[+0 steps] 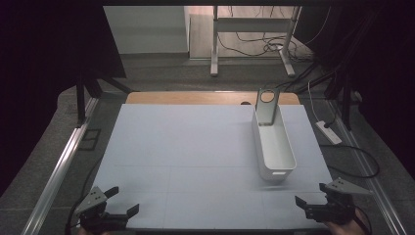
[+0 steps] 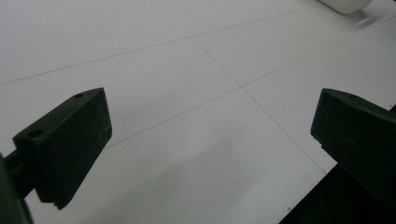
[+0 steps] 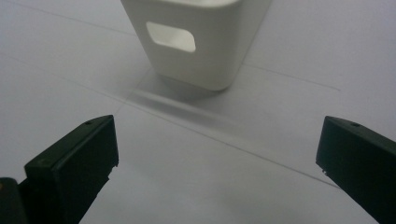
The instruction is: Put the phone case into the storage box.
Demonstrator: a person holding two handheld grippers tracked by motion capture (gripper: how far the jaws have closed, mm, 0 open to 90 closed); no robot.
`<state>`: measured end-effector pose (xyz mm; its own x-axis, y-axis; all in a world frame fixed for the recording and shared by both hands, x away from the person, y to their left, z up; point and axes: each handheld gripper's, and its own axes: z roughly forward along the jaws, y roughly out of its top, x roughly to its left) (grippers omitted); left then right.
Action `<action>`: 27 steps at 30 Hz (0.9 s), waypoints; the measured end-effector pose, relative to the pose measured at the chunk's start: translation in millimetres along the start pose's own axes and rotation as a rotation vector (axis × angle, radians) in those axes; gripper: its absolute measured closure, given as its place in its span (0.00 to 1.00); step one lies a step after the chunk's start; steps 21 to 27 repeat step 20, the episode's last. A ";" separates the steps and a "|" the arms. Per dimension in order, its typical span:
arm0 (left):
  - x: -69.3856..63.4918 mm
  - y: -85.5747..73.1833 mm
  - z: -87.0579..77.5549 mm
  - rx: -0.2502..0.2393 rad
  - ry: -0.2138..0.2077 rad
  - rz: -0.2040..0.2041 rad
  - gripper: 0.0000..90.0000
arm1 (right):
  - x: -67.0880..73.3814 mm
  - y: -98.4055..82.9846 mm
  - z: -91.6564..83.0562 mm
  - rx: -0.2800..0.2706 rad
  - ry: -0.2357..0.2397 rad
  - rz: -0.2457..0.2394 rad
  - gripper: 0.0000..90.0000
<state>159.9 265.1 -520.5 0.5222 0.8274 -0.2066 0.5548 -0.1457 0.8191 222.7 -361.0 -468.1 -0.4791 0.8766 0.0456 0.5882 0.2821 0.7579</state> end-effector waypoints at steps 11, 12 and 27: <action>-0.5 -0.2 -0.1 0.001 0.002 0.004 0.00 | 1.1 -4.0 0.8 0.035 -0.016 -0.011 0.00; -0.5 -0.2 -0.1 0.002 0.002 0.004 0.00 | 1.1 -3.8 1.2 0.044 -0.019 -0.009 0.00; -0.9 0.5 0.1 0.001 0.001 0.005 0.00 | 2.4 -3.1 6.2 0.086 -0.031 -0.025 0.00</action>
